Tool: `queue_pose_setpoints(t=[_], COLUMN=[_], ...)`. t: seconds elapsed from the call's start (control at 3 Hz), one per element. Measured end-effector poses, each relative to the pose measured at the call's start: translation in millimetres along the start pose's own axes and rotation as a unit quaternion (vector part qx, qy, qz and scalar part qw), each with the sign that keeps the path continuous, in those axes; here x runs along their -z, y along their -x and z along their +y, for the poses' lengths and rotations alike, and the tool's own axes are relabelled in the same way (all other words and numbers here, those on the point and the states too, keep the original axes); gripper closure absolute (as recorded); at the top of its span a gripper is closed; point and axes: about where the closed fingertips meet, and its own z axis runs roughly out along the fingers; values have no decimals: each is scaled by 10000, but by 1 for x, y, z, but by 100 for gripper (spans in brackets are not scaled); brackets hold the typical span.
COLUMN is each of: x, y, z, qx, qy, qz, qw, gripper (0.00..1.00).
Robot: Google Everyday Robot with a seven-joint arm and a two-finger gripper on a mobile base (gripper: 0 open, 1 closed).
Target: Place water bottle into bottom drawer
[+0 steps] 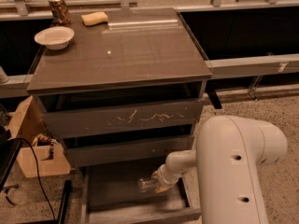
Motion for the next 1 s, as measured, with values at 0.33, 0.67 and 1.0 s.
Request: queue_pose_setpoints(t=[0.33, 0.67, 1.0], x=[-28, -54, -75], y=[12, 14, 9], z=[6, 14, 21], qx=[156, 165, 96], qy=[163, 340, 453], qz=[46, 10, 21], qw=[9997, 9993, 9989], gripper=[100, 100, 100])
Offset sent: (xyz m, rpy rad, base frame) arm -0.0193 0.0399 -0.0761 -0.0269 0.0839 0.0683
